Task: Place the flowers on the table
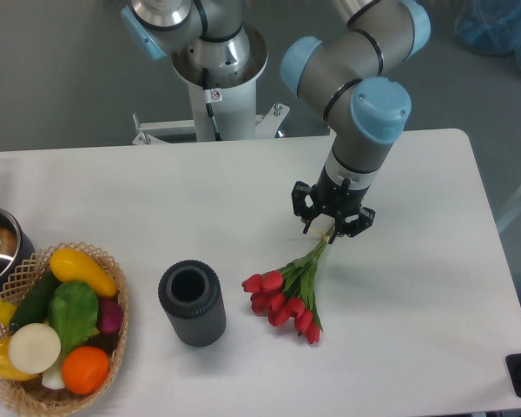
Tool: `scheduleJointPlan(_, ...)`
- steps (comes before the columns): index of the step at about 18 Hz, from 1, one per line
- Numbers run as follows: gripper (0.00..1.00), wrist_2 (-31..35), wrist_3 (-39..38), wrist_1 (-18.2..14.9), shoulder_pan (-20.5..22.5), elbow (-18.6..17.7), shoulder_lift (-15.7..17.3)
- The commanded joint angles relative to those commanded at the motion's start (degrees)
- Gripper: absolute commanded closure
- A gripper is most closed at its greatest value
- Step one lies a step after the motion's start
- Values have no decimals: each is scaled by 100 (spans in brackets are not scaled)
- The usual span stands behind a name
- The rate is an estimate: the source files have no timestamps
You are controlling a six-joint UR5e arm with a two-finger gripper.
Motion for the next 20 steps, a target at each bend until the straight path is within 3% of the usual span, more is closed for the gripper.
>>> scheduleJointPlan(1,0,0,52,18,44,0,-35)
scheduleJointPlan(12,0,61,140,141,185,351,-132)
scheduleJointPlan(20,0,62,475,185,448,352,-123)
